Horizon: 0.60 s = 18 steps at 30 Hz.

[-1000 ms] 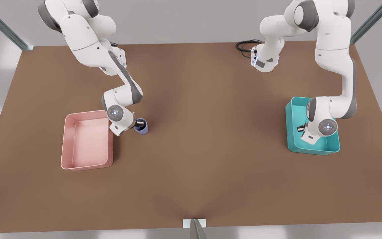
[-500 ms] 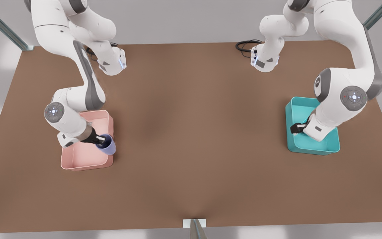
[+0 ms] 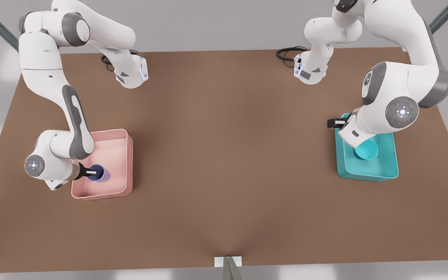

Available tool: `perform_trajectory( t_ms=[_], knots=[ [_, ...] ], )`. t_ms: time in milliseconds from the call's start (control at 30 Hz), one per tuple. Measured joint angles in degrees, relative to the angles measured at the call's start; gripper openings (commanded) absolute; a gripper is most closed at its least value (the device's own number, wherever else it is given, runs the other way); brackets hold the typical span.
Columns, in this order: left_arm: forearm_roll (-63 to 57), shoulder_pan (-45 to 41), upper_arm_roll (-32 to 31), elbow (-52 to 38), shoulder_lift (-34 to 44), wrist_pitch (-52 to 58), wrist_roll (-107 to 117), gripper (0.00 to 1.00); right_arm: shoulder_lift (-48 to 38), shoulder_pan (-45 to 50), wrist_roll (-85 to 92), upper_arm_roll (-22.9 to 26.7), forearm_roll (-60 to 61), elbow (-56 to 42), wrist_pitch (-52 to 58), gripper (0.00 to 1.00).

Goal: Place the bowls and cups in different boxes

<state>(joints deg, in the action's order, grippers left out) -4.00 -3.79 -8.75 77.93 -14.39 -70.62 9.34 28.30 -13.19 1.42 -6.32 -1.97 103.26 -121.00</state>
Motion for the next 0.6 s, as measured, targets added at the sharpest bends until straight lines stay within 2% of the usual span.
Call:
perform_trajectory(
  t_ms=[167, 200, 233, 600],
  knots=[
    [-0.1, 0.0, 0.0, -0.1, 0.2, 1.9, -0.1, 1.00, 1.3, 0.0, 3.1, -0.1, 0.3, 0.1, -1.5, 0.21],
    [-0.1, 0.0, 0.0, -0.1, 0.2, 2.2, -0.2, 1.00, 1.5, -0.1, 3.6, -0.1, 0.2, 0.1, -1.7, 0.51],
    [-0.2, 0.0, 0.0, -0.1, 0.2, 2.5, -0.2, 1.00, 1.6, -0.1, 4.0, -0.2, 0.0, 0.1, -1.8, 0.99],
    [-0.2, 0.1, 0.2, 0.0, 0.1, 4.5, -0.5, 1.00, 1.5, -0.3, 5.7, -0.3, -0.9, 0.0, -2.2, 1.00]
  ],
)
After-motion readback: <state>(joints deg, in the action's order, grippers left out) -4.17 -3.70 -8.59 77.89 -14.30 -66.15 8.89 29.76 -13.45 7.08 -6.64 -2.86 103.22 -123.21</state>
